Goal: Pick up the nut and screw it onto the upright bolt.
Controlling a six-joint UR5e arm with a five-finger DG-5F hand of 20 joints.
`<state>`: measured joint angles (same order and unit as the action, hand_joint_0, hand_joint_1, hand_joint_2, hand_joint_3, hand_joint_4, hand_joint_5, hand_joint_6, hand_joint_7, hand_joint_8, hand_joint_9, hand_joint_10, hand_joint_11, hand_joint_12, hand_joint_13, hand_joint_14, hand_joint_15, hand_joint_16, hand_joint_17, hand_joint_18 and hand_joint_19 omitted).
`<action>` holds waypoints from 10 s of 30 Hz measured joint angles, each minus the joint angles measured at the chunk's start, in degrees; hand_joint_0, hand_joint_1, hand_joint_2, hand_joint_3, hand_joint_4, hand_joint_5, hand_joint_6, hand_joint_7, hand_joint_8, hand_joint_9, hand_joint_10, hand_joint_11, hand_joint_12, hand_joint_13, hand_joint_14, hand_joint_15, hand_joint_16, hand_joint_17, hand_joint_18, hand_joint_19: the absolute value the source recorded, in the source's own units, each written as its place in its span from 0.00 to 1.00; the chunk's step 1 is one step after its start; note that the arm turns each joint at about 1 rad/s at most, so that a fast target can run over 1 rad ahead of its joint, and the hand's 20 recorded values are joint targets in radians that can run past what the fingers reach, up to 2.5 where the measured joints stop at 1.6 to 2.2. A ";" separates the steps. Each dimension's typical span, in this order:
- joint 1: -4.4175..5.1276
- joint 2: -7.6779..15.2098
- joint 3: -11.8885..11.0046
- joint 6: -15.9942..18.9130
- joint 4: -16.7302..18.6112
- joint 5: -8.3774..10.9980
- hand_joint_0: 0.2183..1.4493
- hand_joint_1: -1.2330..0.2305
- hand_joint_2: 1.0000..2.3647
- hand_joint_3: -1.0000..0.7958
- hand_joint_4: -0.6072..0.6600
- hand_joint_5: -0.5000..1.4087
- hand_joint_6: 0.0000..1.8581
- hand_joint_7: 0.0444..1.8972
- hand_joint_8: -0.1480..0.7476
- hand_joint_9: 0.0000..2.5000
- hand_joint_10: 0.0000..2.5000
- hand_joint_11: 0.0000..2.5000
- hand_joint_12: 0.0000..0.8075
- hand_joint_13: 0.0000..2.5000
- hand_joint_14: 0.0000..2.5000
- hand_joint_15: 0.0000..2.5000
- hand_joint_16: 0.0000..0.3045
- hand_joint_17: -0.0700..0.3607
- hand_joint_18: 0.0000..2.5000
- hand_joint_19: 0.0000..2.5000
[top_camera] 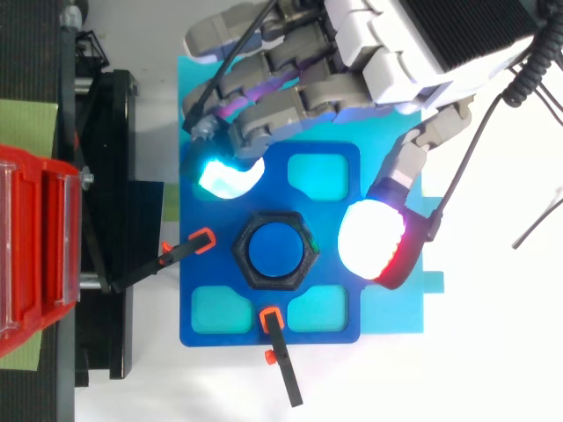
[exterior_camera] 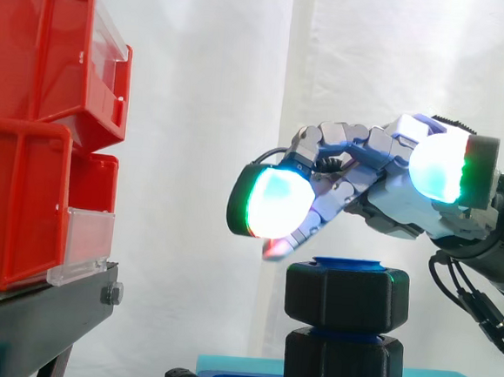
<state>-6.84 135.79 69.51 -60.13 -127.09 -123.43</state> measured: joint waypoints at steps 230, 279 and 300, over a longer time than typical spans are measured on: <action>2.59 1.50 0.45 0.80 -1.04 -1.02 0.18 0.74 0.00 0.28 0.68 0.18 0.27 0.43 0.49 0.29 0.00 0.00 0.41 0.20 0.00 0.00 0.11 0.34 0.07 0.00; -0.07 1.50 0.45 0.36 0.47 -2.06 0.23 0.67 0.00 0.28 0.56 0.27 0.39 0.56 0.41 0.56 0.00 0.05 0.23 0.42 0.00 0.00 0.05 0.25 0.29 0.00; -0.81 1.50 -0.97 1.31 1.67 -3.22 0.20 0.69 0.00 0.28 0.71 0.20 0.27 0.51 0.50 0.44 0.00 0.02 0.34 0.33 0.00 0.00 0.09 0.31 0.21 0.00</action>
<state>-7.65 137.29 68.53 -58.82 -125.42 -126.65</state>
